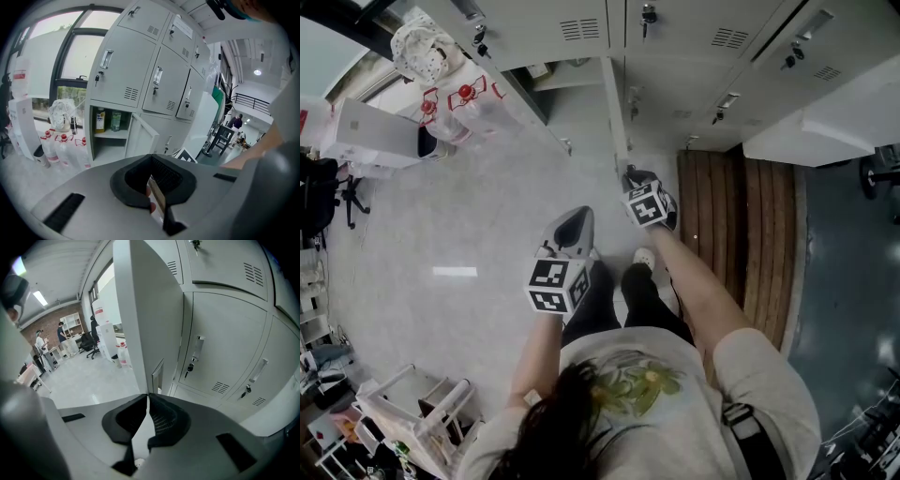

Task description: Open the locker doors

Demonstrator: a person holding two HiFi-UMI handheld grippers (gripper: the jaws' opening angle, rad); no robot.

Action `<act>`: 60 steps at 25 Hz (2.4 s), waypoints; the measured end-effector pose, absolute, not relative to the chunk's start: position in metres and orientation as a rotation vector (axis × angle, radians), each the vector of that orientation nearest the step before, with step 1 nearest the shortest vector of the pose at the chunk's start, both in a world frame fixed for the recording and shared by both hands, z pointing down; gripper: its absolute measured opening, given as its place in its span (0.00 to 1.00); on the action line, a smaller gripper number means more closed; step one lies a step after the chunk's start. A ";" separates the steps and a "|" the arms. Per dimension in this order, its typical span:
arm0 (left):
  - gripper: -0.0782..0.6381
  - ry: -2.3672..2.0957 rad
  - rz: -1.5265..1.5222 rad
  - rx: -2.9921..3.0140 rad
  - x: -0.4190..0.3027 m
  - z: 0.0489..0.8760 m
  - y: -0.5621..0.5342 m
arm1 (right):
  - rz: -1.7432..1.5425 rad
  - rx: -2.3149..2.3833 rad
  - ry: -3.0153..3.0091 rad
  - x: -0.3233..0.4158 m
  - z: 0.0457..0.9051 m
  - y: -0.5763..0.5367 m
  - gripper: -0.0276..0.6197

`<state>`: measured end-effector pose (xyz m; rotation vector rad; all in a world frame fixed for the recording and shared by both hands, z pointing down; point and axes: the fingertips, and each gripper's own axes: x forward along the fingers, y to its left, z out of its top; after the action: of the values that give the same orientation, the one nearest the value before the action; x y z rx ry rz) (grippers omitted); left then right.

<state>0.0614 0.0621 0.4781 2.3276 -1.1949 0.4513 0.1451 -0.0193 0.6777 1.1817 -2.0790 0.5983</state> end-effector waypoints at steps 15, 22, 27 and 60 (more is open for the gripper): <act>0.15 -1.168 0.439 2.364 0.074 0.466 0.052 | 0.672 1.207 -2.106 0.160 0.676 -0.012 0.09; 0.15 -1.147 0.405 2.387 0.078 0.452 0.045 | 0.763 1.273 -2.235 0.165 0.634 0.007 0.09; 0.15 -1.137 0.376 2.389 0.077 0.444 0.044 | 0.903 1.332 -2.390 0.159 0.583 0.023 0.09; 0.15 -1.039 0.316 2.463 0.077 0.417 0.051 | 0.884 1.460 -2.608 0.121 0.443 0.058 0.09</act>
<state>0.0770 0.0508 0.4166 2.4626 -1.0390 0.3163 0.1210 0.0584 0.4434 1.4602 -2.6081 0.8839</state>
